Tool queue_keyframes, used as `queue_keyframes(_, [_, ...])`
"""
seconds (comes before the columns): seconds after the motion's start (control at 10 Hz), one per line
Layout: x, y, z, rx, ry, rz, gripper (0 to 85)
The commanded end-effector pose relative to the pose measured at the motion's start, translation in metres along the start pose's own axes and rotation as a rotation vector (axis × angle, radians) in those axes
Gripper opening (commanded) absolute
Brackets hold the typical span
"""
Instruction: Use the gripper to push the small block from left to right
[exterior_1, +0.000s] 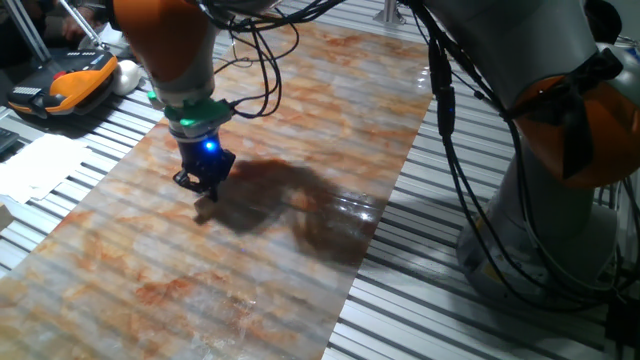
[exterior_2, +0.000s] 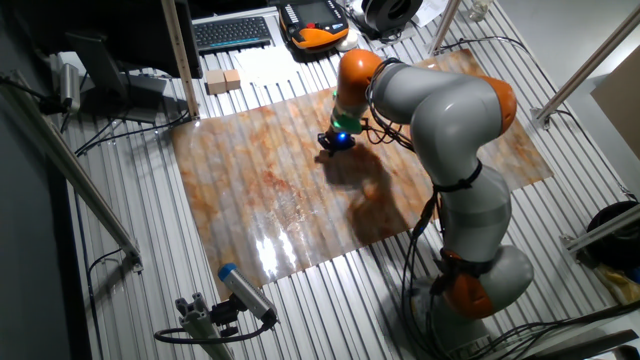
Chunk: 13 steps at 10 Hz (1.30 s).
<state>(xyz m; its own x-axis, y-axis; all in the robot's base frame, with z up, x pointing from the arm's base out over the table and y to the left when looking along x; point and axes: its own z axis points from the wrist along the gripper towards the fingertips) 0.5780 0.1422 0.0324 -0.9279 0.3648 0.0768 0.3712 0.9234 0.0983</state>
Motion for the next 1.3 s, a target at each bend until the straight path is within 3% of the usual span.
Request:
queue_keyframes(0.0, [0.002, 0.003, 0.003, -0.001, -0.006, 0.008, 0.0])
queue_keyframes(0.5, [0.012, 0.025, 0.001, -0.020, -0.007, 0.057, 0.0])
queue_keyframes(1.0, [0.014, 0.035, 0.002, -0.043, -0.028, 0.087, 0.0])
queue_keyframes(1.2, [0.017, 0.040, 0.003, -0.073, -0.022, 0.109, 0.0])
